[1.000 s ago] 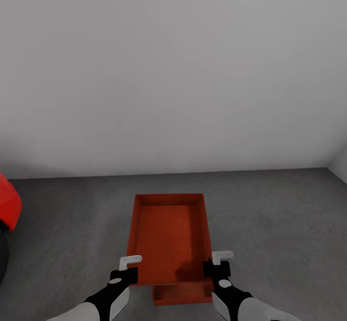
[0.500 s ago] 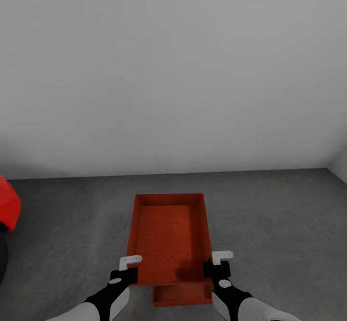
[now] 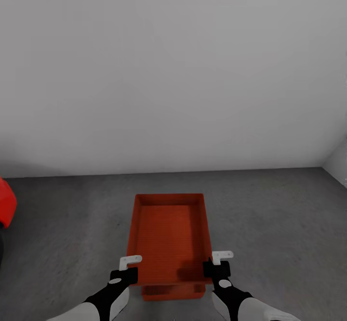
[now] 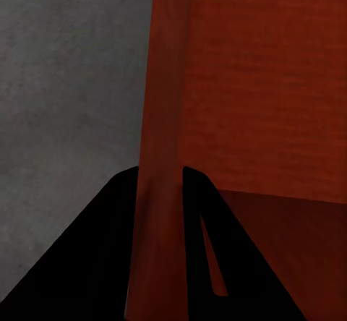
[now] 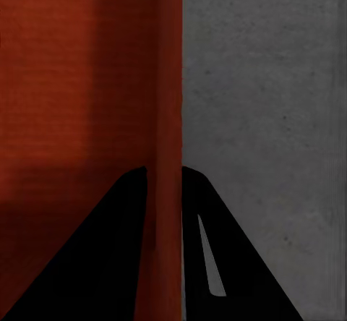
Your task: Move the two storage containers from the living room to the garage. In the garage, place one container on the floor and stack the other container on top of it (either order is fine).
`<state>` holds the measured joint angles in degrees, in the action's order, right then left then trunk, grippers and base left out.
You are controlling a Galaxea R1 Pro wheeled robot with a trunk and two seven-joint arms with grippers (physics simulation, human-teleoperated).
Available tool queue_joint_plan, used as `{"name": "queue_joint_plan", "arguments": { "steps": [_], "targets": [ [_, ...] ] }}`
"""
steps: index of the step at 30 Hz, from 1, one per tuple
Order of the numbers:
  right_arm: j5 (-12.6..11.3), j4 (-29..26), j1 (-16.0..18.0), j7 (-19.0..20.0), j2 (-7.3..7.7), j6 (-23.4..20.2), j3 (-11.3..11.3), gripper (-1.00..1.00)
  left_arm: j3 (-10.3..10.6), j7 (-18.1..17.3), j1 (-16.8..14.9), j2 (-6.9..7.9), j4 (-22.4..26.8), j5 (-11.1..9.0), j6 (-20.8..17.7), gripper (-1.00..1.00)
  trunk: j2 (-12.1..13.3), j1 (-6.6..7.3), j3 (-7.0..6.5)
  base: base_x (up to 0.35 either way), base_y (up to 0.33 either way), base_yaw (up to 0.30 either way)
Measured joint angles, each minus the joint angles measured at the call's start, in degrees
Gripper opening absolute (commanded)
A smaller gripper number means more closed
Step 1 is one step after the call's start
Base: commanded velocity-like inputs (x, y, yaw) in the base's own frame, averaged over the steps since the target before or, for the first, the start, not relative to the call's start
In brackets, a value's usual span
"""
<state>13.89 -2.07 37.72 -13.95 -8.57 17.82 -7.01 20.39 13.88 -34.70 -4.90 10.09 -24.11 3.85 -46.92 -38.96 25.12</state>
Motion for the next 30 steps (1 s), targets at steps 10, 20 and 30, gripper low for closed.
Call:
{"name": "queue_joint_plan", "arguments": {
  "steps": [10,20,30],
  "targets": [
    [-0.03,0.01,-0.01,-0.08,0.00,0.02,0.05,-1.00,-0.01,0.01,-0.01,-0.02,0.00,0.05,0.02,-1.00,0.00,0.01,0.00,-0.008,-0.019,0.000],
    [-0.02,0.02,0.00,-0.08,-0.01,0.01,0.03,-1.00,0.01,0.03,-0.01,-0.02,0.01,0.01,0.02,-1.00,0.00,0.01,0.00,0.000,0.000,0.126],
    [-0.07,0.00,-0.01,0.10,0.09,0.03,0.02,-1.00,-0.09,0.06,-0.01,-0.10,-0.03,0.10,0.06,-1.00,0.00,0.01,0.00,0.000,0.000,0.028]
  ]
}}
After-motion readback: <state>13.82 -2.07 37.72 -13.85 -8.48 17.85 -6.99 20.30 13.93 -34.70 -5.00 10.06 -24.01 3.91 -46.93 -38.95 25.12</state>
